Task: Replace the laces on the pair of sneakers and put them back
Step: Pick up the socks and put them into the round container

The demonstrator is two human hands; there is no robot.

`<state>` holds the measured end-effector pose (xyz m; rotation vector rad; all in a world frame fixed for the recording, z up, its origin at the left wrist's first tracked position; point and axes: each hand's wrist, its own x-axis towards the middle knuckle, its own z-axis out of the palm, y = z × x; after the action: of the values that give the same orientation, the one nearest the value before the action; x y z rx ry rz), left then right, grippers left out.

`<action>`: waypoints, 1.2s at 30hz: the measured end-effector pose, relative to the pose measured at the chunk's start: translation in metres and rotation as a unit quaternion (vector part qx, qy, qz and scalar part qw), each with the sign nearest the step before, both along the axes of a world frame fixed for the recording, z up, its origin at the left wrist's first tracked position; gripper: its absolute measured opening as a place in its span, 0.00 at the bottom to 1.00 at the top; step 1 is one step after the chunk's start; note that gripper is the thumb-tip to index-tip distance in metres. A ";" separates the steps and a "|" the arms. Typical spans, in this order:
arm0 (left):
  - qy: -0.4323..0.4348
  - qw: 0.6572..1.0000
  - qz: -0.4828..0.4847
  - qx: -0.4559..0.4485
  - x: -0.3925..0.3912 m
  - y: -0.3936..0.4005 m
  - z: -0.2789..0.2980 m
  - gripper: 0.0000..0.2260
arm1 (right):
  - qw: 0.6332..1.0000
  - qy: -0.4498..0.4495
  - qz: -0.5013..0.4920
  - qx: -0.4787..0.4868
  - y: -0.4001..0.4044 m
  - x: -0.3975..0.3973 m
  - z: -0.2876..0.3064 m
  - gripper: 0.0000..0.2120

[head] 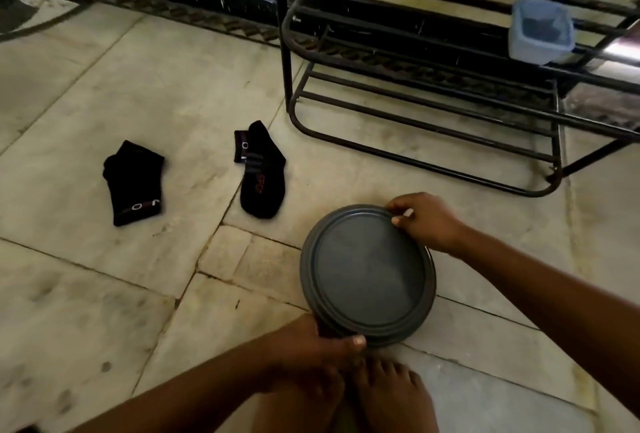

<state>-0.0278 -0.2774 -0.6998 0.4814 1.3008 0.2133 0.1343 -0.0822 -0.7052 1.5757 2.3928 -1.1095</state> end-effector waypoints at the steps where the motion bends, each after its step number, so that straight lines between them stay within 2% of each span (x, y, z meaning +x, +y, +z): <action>1: 0.024 0.998 -0.056 -0.005 -0.006 0.007 0.002 0.23 | 0.999 -0.006 0.030 0.014 0.002 -0.002 0.001 0.14; 2: 0.059 0.995 -0.076 -0.008 -0.016 0.017 0.002 0.28 | 0.998 -0.008 0.056 0.027 0.002 -0.004 0.003 0.15; 4: 0.143 0.989 -0.024 0.034 -0.034 0.036 0.002 0.35 | 0.994 -0.001 0.097 0.044 -0.002 -0.007 0.006 0.15; 6: 0.222 0.964 0.024 0.145 -0.042 0.052 0.002 0.41 | 0.990 0.018 0.131 0.047 -0.009 -0.014 0.010 0.16; 8: 0.262 0.932 -0.006 0.252 -0.045 0.066 0.001 0.37 | 0.983 0.029 0.175 0.052 -0.016 -0.024 0.013 0.16; 10: 0.276 0.918 -0.034 0.281 -0.047 0.075 -0.002 0.29 | 0.979 0.023 0.189 0.068 -0.018 -0.030 0.016 0.17; 13: 0.237 0.940 -0.012 0.246 -0.051 0.072 0.001 0.23 | 0.985 -0.013 0.167 0.050 -0.013 -0.028 0.023 0.20; 15: 0.210 0.942 0.004 0.264 -0.050 0.068 0.003 0.18 | 0.981 -0.026 0.188 0.025 -0.012 -0.028 0.029 0.16; 17: 0.157 0.945 0.041 0.283 -0.047 0.069 0.009 0.15 | 0.979 0.000 0.201 0.017 -0.017 -0.035 0.037 0.13; 20: 0.061 0.960 0.054 0.267 -0.042 0.077 0.015 0.23 | 0.971 0.013 0.239 0.016 -0.029 -0.048 0.052 0.17; 23: 0.034 0.972 0.035 0.231 -0.041 0.079 0.015 0.29 | 0.958 -0.045 0.282 0.042 -0.042 -0.050 0.060 0.27; 26: -0.001 0.978 0.050 0.202 -0.042 0.078 0.016 0.31 | 0.958 -0.045 0.274 0.072 -0.047 -0.048 0.065 0.28; 30: 0.030 0.972 0.040 0.231 -0.042 0.084 0.021 0.29 | 0.962 -0.036 0.257 0.083 -0.045 -0.051 0.069 0.27; 33: 0.028 0.975 0.059 0.214 -0.045 0.087 0.019 0.31 | 0.961 -0.034 0.258 0.092 -0.047 -0.054 0.070 0.27; 36: 0.043 0.981 0.043 0.187 -0.050 0.086 0.017 0.25 | 0.959 -0.029 0.265 0.097 -0.052 -0.056 0.072 0.27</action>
<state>-0.0781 -0.1910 -0.6828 0.7601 1.3730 0.5194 0.0780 -0.1345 -0.6337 0.8829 2.7066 -0.7280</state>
